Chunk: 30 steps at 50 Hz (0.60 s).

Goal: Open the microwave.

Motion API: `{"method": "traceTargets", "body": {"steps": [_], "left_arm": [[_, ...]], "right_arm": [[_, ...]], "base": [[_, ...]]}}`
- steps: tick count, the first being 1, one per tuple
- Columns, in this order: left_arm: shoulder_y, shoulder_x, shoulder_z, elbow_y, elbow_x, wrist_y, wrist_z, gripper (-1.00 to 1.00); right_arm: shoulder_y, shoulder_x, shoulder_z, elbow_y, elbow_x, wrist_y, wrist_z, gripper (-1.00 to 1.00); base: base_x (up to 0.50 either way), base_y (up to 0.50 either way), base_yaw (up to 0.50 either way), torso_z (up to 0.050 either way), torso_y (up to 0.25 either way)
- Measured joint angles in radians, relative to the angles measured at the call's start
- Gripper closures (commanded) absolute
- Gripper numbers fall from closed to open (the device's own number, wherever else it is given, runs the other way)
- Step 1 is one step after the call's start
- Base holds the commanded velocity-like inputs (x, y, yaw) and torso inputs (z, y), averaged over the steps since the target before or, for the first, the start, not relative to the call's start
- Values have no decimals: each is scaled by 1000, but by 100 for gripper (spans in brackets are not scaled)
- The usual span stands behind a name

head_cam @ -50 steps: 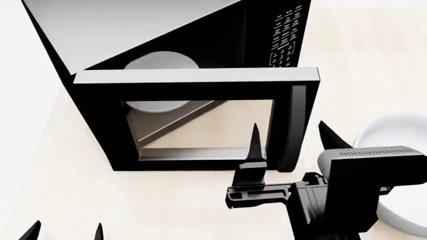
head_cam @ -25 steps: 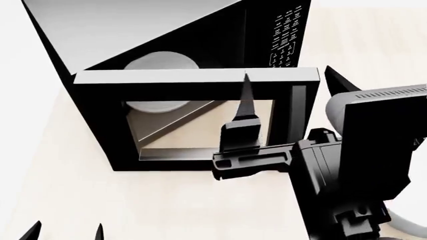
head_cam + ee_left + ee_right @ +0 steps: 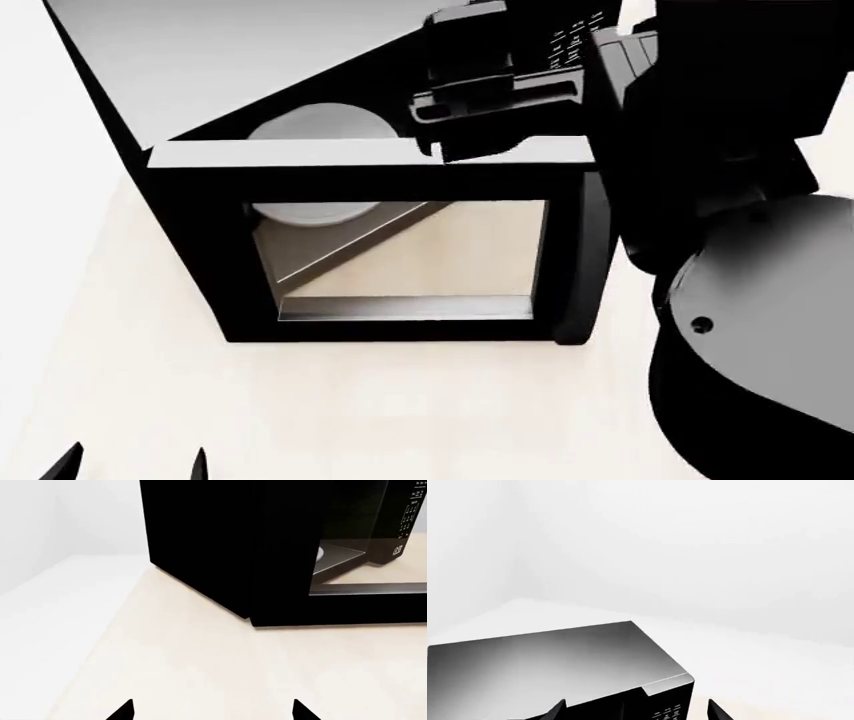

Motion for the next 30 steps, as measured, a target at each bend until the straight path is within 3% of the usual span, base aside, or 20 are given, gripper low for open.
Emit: {"method": "traceTargets", "body": {"steps": [30], "left_arm": [[-2,-4,5,0,-9,1,-6,-100]], "right_arm": [[514,-107,-242,772,-59,203,-357,-100]], "base": [[0,0,0,0,0]]}}
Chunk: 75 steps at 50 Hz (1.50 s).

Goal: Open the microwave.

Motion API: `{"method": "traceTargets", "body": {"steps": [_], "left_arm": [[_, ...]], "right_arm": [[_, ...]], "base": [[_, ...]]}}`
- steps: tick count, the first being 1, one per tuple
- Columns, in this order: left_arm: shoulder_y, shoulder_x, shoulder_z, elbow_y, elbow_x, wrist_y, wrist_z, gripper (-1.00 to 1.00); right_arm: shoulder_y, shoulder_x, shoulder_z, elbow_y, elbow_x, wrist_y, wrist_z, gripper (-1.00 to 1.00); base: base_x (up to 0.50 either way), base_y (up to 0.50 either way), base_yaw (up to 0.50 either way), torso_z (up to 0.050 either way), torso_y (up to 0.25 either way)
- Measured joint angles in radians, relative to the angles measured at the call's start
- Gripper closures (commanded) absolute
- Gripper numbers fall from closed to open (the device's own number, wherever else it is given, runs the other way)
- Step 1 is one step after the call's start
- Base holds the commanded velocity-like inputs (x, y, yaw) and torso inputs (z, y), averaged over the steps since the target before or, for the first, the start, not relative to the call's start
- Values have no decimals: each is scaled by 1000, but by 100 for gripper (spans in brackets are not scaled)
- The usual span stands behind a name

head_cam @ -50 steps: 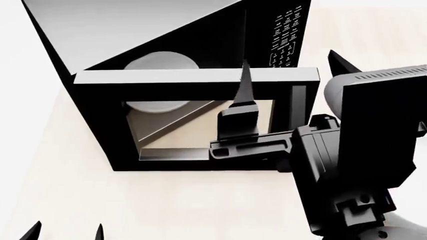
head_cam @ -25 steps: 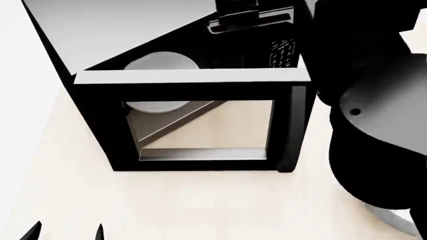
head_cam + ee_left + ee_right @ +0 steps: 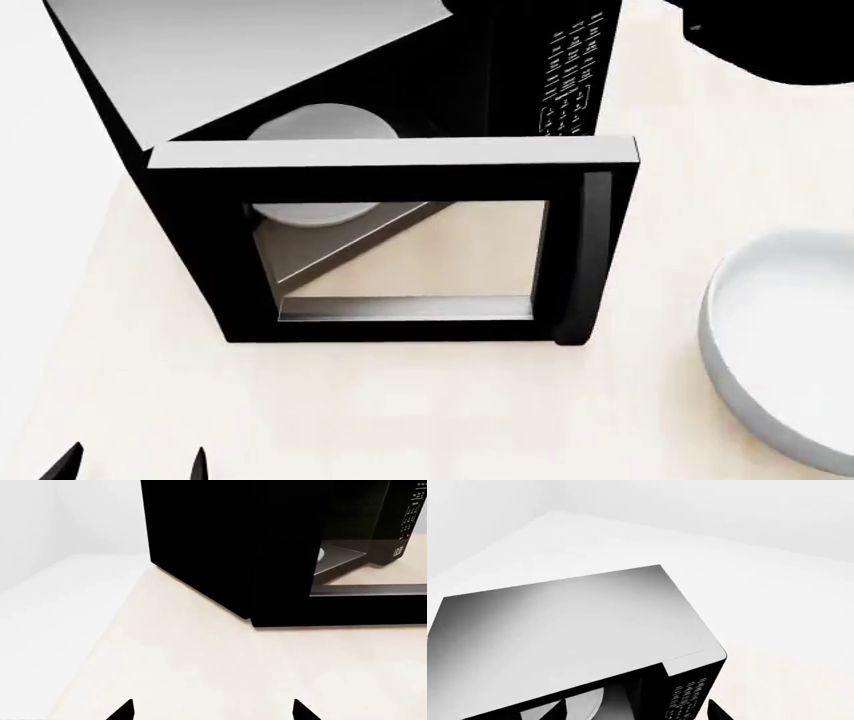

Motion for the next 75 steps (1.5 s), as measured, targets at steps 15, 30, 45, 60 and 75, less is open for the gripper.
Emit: {"method": "traceTargets", "body": {"steps": [15,30,45,60,75], "left_arm": [[-1,-2,1,0,-7,1,-4,-100],[-4,-3,3,-3,-9,3,-9,-100],[-4,-7,6,-3,-14,5,-8,-100],[-3,-10,10,-1,-18,7,-5,-100],[-5,-11,12,-4,-18,10,-11,-100]], "right_arm": [[173,-57,-178,317,-115,16,-211,-100],[256,-136,-332,595,-258,-100,-426,-100],[264,-226,-433,819,-363,-215,-568,-100],[231,-266,-467,900,-403,-266,-613,-100],[202,-309,-488,982,-443,-319,-659,-100]], "base": [[0,0,0,0,-1],[0,0,0,0,0],[0,0,0,0,-1],[0,0,0,0,-1],[0,0,0,-1,0]]}}
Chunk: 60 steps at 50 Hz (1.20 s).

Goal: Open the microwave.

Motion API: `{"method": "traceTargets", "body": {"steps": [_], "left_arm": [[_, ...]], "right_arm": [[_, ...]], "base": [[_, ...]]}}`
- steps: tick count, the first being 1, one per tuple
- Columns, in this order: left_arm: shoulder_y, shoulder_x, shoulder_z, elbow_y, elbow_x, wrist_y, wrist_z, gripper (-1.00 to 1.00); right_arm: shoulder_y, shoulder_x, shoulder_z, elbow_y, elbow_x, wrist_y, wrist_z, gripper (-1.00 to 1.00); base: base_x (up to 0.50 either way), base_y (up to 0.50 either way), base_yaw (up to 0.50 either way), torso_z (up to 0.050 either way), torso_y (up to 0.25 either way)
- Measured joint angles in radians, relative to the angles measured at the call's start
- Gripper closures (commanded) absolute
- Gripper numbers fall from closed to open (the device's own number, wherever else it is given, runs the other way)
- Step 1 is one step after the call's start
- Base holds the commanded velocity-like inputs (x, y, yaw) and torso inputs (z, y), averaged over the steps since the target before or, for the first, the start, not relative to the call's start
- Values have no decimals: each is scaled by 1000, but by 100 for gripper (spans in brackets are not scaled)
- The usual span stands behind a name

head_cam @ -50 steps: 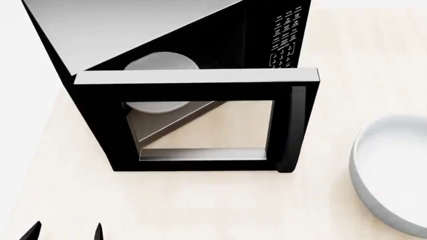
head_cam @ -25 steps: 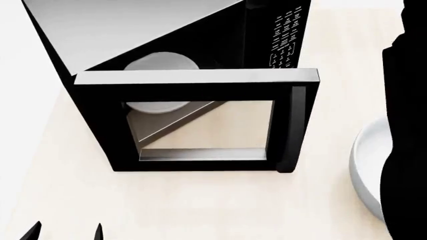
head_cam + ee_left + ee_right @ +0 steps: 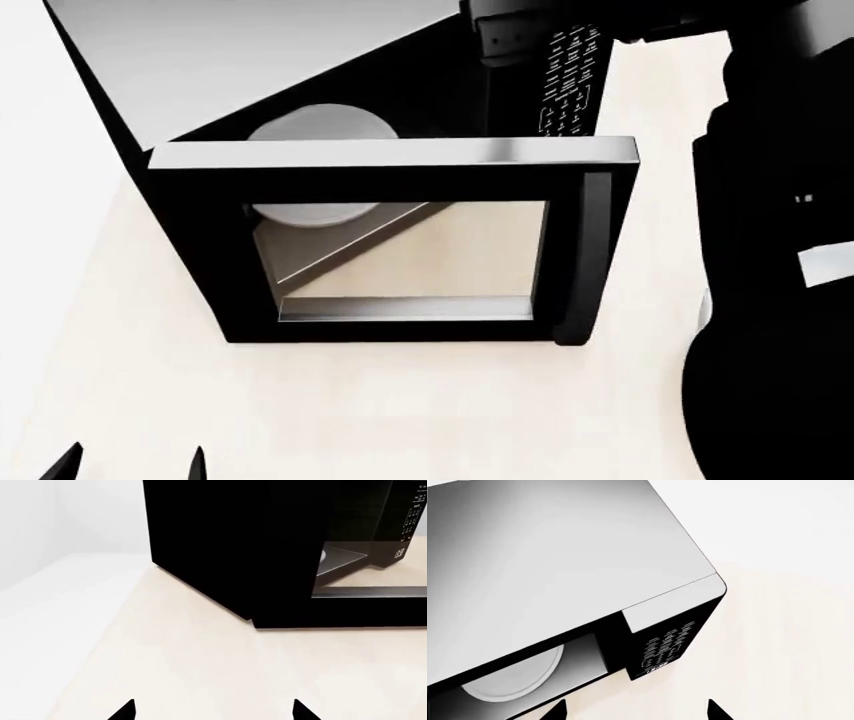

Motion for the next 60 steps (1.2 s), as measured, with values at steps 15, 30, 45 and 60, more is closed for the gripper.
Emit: {"method": "traceTargets", "body": {"steps": [15,30,45,60], "left_arm": [[-3,-1,2,-3,-2,0,-9,-100],[-2,-4,5,1,-7,1,-6,-100],[-2,-7,9,2,-10,2,-7,-100],[-5,-7,11,-3,-7,4,-15,-100]], "right_arm": [[-47,-17,12,31,-39,-32,-15,-100],[-91,-25,52,40,-92,-46,-26,-100],[-137,-9,89,-6,-114,-20,-11,-100],[-181,39,131,-133,-88,48,44,-100]], "base": [[0,0,0,0,-1],[0,0,0,-1,-1],[0,0,0,0,-1],[0,0,0,-1,-1]]}}
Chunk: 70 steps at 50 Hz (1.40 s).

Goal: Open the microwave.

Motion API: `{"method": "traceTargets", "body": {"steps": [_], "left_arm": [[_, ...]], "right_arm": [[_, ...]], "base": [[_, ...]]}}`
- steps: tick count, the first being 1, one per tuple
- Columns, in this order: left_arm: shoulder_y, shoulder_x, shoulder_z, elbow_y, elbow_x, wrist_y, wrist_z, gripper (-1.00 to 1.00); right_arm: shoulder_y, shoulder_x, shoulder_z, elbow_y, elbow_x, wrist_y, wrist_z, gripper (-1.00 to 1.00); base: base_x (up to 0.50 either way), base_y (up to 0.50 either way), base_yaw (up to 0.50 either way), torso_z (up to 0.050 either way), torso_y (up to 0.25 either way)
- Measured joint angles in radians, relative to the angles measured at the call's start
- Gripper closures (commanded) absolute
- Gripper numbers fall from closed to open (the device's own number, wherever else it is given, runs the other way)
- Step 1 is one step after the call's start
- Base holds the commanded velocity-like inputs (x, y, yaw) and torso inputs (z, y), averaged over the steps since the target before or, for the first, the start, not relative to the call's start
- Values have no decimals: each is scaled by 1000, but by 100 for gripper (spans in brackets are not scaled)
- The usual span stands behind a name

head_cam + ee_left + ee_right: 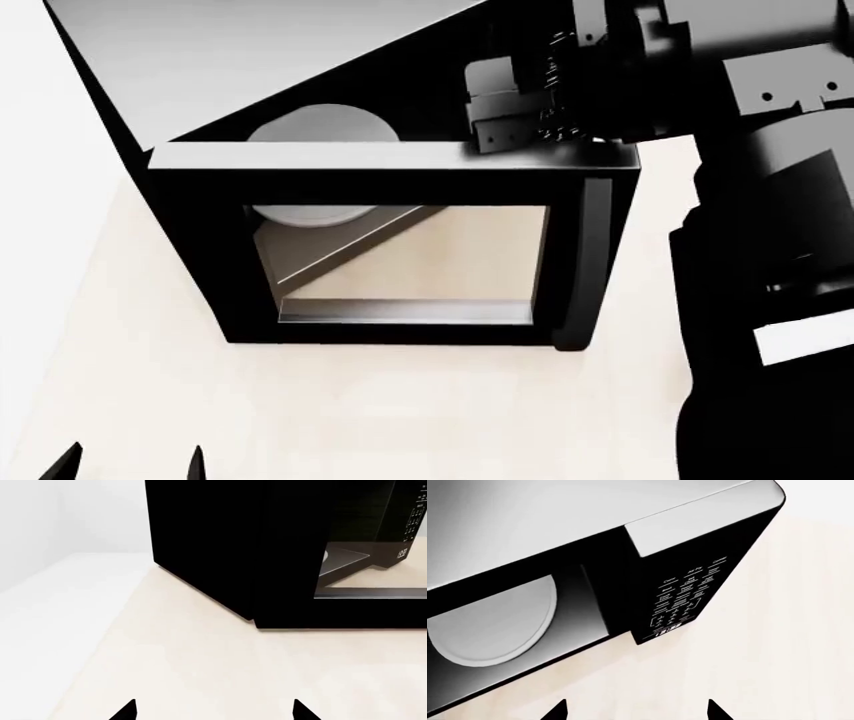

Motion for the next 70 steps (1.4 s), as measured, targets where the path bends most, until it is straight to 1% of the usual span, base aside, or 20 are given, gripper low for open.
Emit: {"method": "traceTargets", "body": {"steps": [19,48,70], "left_arm": [[-3,-1,4,-3,3,1,-9,-100],[-1,-8,10,2,-7,2,-1,-100],[-3,-9,14,-2,-6,5,-8,-100]], "right_arm": [[-36,50,40,-130,43,73,62,-100],[-81,135,90,-389,143,270,191,-100],[-127,177,151,-515,231,347,278,-100]], "base": [[0,0,0,-1,-2],[0,0,0,0,0],[0,0,0,0,0]]}}
